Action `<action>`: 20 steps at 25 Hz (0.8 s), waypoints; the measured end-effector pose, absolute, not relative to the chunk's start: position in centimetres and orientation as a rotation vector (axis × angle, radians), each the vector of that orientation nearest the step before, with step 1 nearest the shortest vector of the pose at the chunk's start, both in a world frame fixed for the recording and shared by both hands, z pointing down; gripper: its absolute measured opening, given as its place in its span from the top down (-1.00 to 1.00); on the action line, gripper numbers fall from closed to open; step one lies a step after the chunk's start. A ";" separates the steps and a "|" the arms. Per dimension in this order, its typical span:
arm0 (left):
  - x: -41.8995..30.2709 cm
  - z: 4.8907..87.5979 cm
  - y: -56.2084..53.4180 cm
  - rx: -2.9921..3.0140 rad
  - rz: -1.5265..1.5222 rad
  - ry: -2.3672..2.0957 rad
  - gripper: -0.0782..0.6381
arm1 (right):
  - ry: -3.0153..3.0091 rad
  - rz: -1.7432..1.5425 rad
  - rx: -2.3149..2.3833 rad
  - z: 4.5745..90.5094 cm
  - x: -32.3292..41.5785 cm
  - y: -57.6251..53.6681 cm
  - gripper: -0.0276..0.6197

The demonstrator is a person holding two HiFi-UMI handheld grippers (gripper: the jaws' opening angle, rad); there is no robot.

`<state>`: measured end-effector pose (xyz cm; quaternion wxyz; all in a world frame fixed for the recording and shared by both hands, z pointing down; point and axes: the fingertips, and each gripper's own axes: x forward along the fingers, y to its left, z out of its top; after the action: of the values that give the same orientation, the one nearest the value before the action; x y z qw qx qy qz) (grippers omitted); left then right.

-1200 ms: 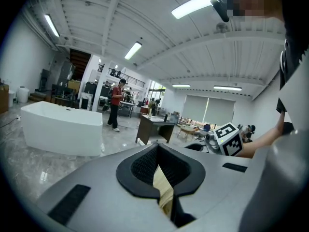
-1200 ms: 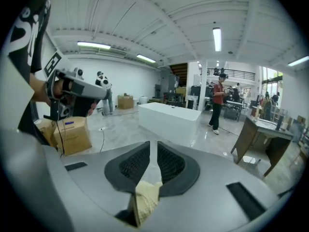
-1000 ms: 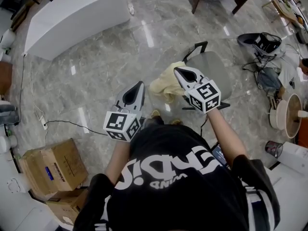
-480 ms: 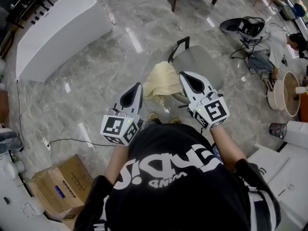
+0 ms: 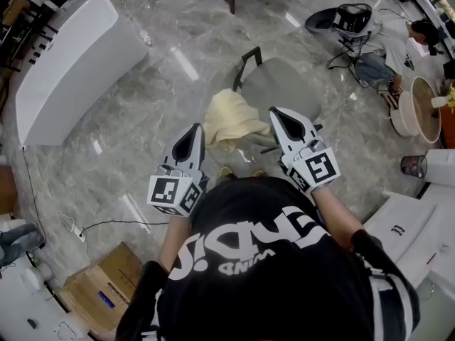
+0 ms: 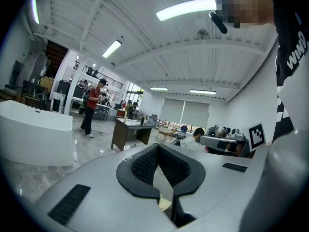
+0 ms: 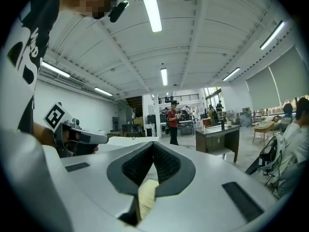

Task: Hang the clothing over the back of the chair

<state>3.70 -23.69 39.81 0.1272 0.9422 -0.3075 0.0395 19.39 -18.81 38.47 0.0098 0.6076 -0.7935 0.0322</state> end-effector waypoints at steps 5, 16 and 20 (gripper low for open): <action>4.2 40.5 -23.8 2.748 0.129 -0.899 0.74 | -2.475 0.105 1.888 39.0 19.8 -18.6 0.87; 4.5 40.5 -24.5 2.739 0.139 -0.932 0.74 | -2.500 0.083 1.850 38.8 20.3 -19.0 0.87; 4.4 40.4 -24.3 2.734 0.138 -0.939 0.74 | -2.505 0.085 1.847 38.7 20.2 -18.8 0.87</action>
<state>4.42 -24.29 40.39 0.1233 0.9375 -0.3219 0.0473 20.23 -18.82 38.66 0.0140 0.5932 -0.8045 0.0274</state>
